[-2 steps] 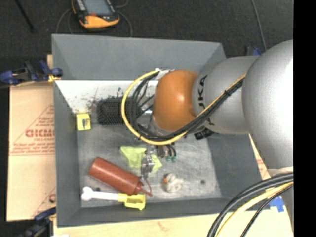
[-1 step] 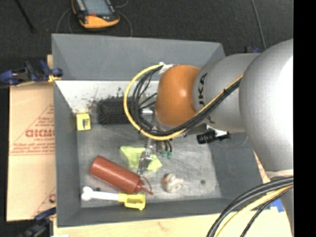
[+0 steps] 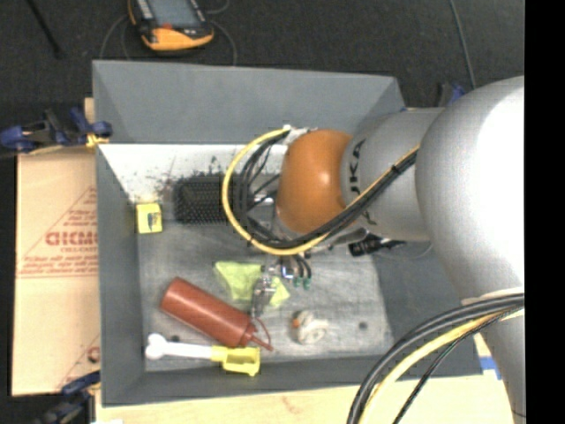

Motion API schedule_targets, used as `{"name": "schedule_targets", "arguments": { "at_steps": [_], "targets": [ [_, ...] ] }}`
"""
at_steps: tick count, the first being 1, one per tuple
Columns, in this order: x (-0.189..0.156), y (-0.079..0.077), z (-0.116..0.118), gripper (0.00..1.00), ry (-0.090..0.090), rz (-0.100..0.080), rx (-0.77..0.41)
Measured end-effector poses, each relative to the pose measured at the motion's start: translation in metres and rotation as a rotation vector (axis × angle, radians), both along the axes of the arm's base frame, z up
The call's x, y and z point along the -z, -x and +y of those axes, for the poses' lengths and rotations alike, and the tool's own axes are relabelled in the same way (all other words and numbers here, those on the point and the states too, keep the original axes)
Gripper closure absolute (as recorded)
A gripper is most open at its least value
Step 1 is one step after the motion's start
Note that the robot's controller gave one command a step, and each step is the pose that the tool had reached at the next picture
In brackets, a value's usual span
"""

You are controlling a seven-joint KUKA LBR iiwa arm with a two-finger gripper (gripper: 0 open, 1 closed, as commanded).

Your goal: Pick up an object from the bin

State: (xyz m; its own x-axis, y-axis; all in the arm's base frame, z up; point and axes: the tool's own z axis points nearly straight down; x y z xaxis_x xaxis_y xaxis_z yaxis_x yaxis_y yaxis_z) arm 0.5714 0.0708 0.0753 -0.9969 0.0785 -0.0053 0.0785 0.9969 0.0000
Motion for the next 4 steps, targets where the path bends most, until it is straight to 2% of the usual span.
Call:
{"name": "schedule_targets", "arguments": {
  "at_steps": [1,3,4],
  "targets": [
    [0.002,0.0,0.006,1.0,-0.003,-0.004,0.312],
    [-0.001,0.001,0.006,1.0,-0.001,-0.001,0.311],
    [-0.019,0.004,0.006,1.0,0.0,0.009,0.31]
  ]
}}
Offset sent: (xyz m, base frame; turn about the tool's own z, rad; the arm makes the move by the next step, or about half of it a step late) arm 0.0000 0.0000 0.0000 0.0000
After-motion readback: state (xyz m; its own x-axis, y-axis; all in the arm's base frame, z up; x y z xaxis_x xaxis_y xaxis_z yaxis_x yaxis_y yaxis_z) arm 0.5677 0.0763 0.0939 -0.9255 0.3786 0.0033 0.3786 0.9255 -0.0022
